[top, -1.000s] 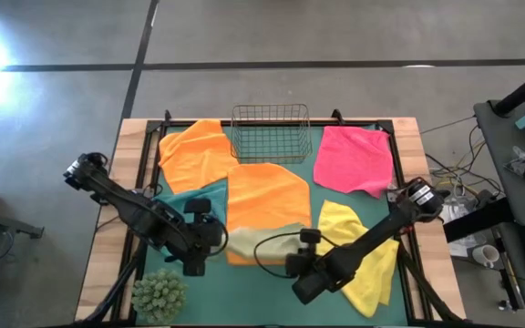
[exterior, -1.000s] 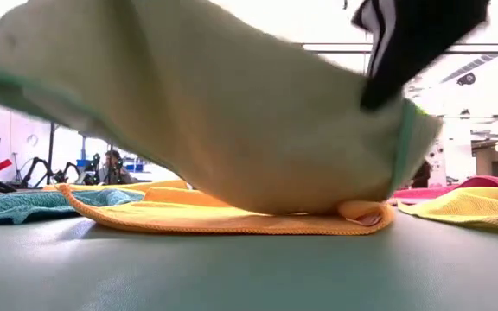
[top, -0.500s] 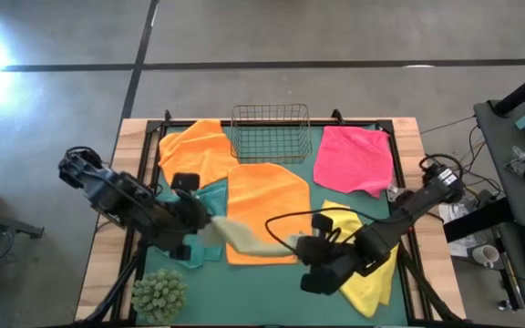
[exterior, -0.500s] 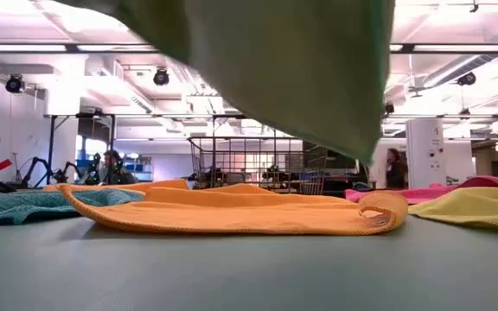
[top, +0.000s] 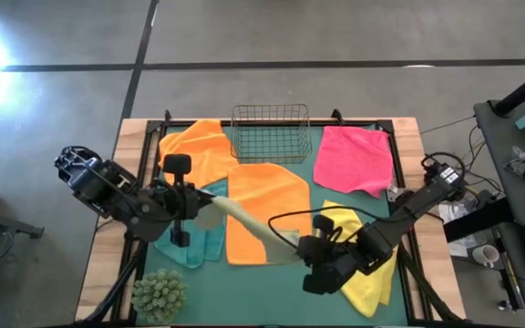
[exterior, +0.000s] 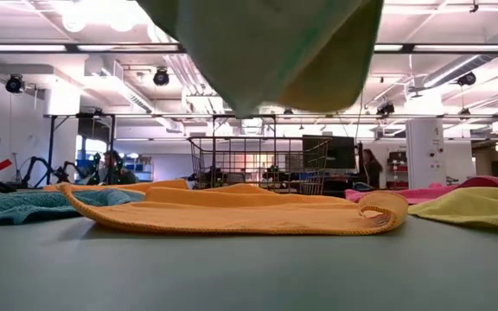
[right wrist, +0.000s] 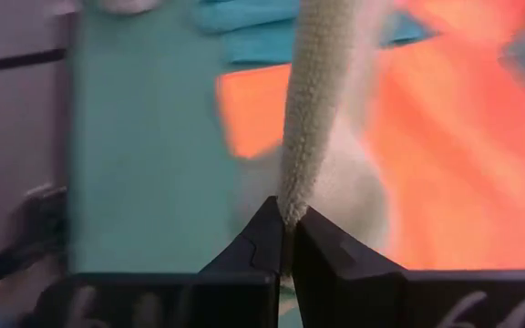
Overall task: Fold microfiber towels
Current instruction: Fold the light green microfiber cloth
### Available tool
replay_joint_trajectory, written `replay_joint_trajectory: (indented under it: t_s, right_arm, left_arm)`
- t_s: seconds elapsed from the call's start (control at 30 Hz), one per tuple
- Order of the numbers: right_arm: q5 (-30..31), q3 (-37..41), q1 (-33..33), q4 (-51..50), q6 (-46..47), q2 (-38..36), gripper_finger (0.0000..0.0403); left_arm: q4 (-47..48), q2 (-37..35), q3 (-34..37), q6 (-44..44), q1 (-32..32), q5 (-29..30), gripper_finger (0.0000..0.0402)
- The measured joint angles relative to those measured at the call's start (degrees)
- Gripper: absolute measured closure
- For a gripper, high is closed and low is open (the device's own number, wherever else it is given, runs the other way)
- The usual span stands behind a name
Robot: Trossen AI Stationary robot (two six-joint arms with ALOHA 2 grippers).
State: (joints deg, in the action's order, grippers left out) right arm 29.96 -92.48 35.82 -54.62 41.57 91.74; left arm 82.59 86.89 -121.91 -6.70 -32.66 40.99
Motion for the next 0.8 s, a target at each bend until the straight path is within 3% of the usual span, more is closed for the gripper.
replay_joint_trajectory:
  t_s: [0.03,0.1,0.37,0.6,0.8]
  right_arm:
    - [1.1,0.1,0.1,-0.7,0.8,0.0,0.0394]
    - [-2.9,0.1,0.0,0.7,-1.7,-0.3,0.0394]
    - [-1.6,0.1,-0.2,-4.4,1.4,-0.4,0.0394]
    - [-1.8,-3.7,-0.3,-12.4,5.7,-0.7,0.0394]
    - [-1.5,-9.5,-0.4,-18.8,5.1,-0.7,0.0394]
  left_arm:
    - [0.1,0.2,0.0,0.1,0.1,0.2,0.0400]
    - [0.6,0.8,0.0,0.1,0.1,0.0,0.0400]
    - [1.0,2.9,0.0,-0.8,0.2,-5.4,0.0400]
    - [7.7,4.2,0.2,-11.4,1.2,-10.9,0.0400]
    - [7.5,4.9,2.7,-16.5,1.6,-14.7,0.0400]
